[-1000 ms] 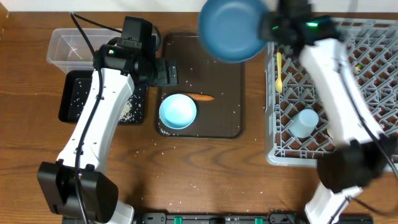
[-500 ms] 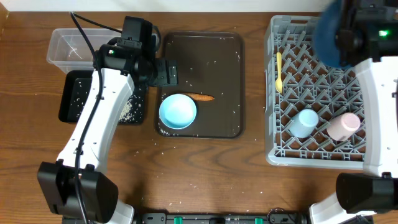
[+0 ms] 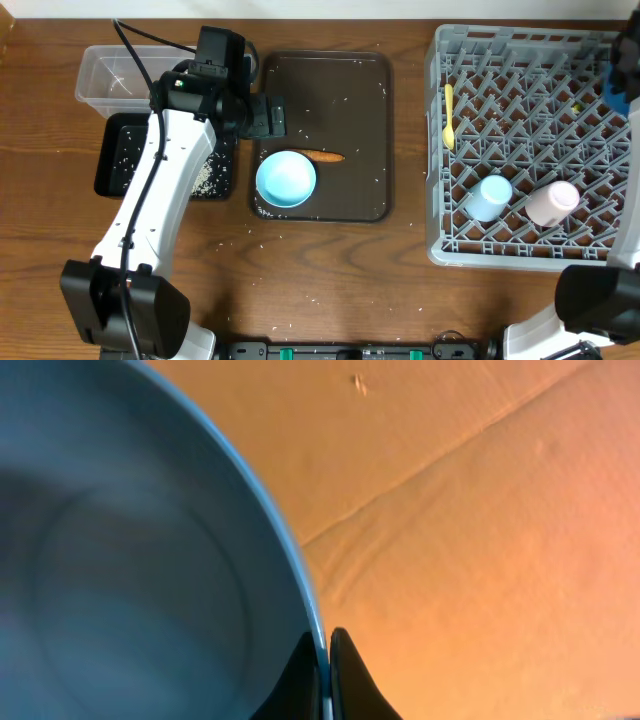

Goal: Sort waste into correct bins and load items into the dishwasher rack
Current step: 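Place blue plate upright in rack with right gripper and release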

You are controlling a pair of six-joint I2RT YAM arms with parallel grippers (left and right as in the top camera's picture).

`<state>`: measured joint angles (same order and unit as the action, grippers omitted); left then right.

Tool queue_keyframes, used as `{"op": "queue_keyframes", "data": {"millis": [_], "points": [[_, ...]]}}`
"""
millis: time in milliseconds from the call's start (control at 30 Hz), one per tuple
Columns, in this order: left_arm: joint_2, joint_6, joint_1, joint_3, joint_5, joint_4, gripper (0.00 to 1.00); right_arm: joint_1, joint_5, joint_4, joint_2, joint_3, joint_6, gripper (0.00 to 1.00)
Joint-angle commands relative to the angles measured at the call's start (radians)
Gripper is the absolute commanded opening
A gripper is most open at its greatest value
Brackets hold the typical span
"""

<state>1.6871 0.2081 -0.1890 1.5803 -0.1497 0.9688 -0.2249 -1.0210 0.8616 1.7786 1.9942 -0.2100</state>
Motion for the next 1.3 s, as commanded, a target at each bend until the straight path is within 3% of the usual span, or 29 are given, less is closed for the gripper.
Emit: {"op": "queue_keyframes", "data": {"millis": [0,433,1000,1267], "points": [[0.008,-0.006,0.002,-0.008,0.012,0.003,0.99,-0.031,0.059,-0.043,0.032,0.006,-0.204,0.01],[0.008,-0.006,0.002,-0.008,0.013,0.003,0.99,-0.049,0.059,-0.095,0.226,0.006,-0.4,0.01],[0.008,-0.006,0.002,-0.008,0.013,0.003,0.99,0.03,0.062,-0.046,0.293,0.006,-0.397,0.03],[0.008,-0.006,0.002,-0.008,0.013,0.003,0.99,0.098,0.199,0.019,0.293,0.006,-0.397,0.03]]}}
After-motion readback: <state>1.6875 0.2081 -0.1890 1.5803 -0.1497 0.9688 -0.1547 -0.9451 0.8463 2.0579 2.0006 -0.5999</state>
